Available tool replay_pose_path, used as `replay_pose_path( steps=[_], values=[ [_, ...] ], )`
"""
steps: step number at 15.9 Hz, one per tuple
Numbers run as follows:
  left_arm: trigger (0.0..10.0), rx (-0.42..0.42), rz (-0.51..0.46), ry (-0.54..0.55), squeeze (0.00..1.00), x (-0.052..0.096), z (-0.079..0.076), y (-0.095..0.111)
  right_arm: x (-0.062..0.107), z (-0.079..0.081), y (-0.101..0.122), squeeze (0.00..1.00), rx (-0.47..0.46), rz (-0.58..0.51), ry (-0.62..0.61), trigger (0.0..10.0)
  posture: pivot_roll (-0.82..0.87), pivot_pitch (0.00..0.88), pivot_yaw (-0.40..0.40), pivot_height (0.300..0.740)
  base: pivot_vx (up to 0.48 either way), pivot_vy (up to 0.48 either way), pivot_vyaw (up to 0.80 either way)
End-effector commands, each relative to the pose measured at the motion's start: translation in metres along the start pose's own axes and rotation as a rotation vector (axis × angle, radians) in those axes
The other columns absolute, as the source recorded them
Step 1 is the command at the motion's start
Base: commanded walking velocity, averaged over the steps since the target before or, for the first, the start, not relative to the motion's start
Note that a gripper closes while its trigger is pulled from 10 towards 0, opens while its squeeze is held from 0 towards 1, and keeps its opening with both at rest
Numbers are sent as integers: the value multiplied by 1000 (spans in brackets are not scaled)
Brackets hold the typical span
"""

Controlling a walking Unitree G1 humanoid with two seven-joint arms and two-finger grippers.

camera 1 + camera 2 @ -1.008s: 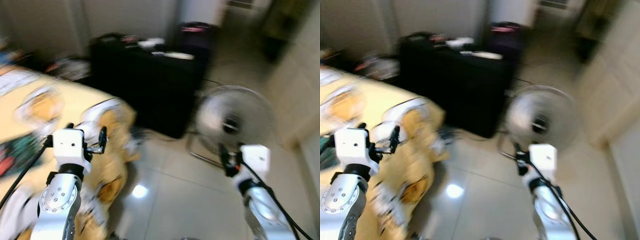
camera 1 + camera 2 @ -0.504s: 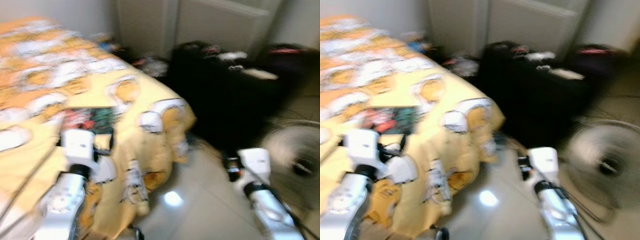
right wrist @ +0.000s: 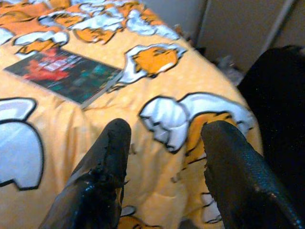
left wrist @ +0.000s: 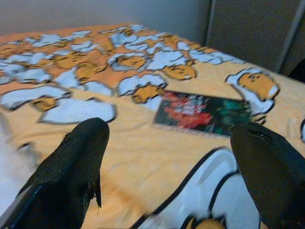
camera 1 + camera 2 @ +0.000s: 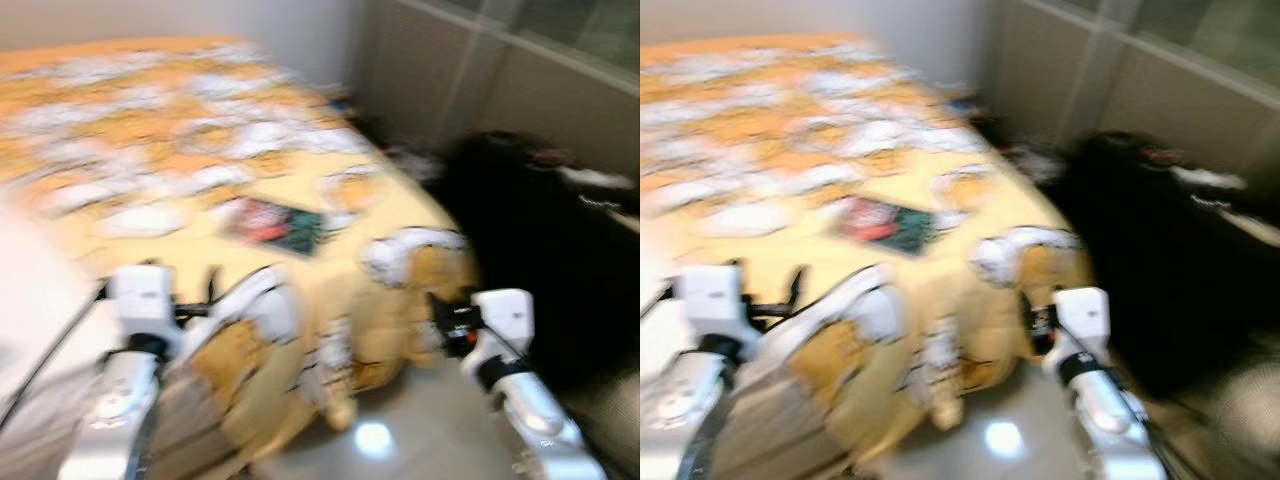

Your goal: Clean up the room

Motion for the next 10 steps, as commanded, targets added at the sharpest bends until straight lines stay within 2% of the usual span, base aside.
replay_pose_path(
  steps=[1,2,3,4,5,6,7,8,9,10],
  values=[
    [10000,-28,-28,-7,1000,-3,1,10,0,-2,0,0,-10,-2,-5,10000,-139,0,-55,740,0,0,800],
    [10000,-72,-54,1,1000,-6,4,13,4,-17,0,0,29,-1,-99,10000,-155,0,-40,740,0,0,800],
    [10000,-15,-86,29,1000,-7,7,15,8,-27,-3,0,79,5,-151,10000,-169,0,-20,740,0,0,800],
    [10000,-27,-83,44,1000,-10,11,13,4,-23,-5,0,79,8,-132,10000,-177,0,-2,740,0,0,800],
    [10000,-38,-86,21,1000,-14,11,16,-4,-13,6,0,35,-34,-91,10000,-161,0,1,740,0,0,800],
    [10000,-52,-88,15,1000,-17,12,19,-11,-5,6,0,28,-37,-54,10000,-127,0,-12,740,0,0,800],
    [10000,-66,-76,48,1000,-16,21,19,-13,2,4,0,-1,-35,-58,10000,-140,0,-8,740,0,0,800],
    [10000,-42,-58,32,1000,-15,21,16,-12,4,5,0,-34,-43,-56,10000,-138,0,-3,740,0,0,800],
    [10000,-68,-45,17,408,-15,21,14,-9,6,-2,0,-44,-39,-69,10000,-142,0,17,740,0,0,731],
    [10000,-85,-41,-11,267,-17,17,13,-9,7,-1,0,-60,-40,-72,10000,-146,0,21,740,0,0,700]
  ],
)
Point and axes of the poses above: a point about 5 cm out from each wrist's last joint towards the gripper, its own x axis pointing back from the gripper into the wrist, its own y axis along the axis of the wrist's last joint, z = x × y, the point moved 6 cm from there along -x, pointing out of the wrist towards the gripper, and after that the axes turned 4 degrees about -x, right-handed, at the moved point
